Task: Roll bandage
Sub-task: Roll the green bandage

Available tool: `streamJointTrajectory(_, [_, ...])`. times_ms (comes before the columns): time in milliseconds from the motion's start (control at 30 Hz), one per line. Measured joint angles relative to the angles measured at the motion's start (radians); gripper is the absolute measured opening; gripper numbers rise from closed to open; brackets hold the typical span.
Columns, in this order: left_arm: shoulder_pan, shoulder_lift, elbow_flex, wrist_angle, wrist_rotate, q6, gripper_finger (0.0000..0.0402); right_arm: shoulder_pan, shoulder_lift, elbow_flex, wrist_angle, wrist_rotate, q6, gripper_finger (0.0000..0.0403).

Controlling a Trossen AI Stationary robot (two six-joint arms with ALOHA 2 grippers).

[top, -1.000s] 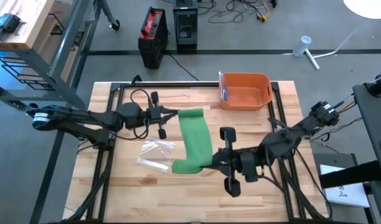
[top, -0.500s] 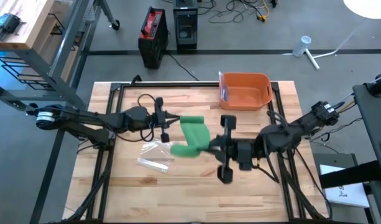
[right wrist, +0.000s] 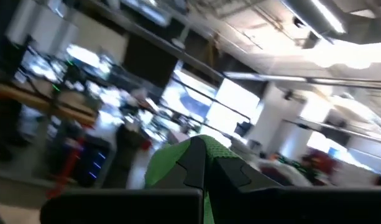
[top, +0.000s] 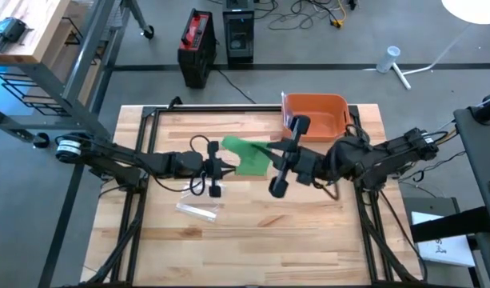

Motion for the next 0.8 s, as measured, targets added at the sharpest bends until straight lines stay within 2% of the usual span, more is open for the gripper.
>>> streamJointTrajectory(133, [0.016, -0.028, -0.005, -0.004, -0.023, 0.008, 0.0, 0.036, -0.002, 0.001, -0.041, -0.099, 0.069, 0.0])
streamJointTrajectory(333, [0.056, -0.099, -0.003, 0.016, -0.023, 0.039, 0.0, 0.109, 0.001, 0.001, -0.05, -0.124, 0.136, 0.0])
streamJointTrajectory(467, [0.118, -0.159, 0.025, 0.07, -0.027, 0.014, 0.0, 0.151, 0.007, -0.001, -0.07, -0.191, 0.181, 0.0])
streamJointTrajectory(800, [0.197, -0.291, 0.044, -0.035, -0.051, 0.056, 0.0, 0.245, 0.029, -0.004, -0.1, -0.195, 0.174, 0.0])
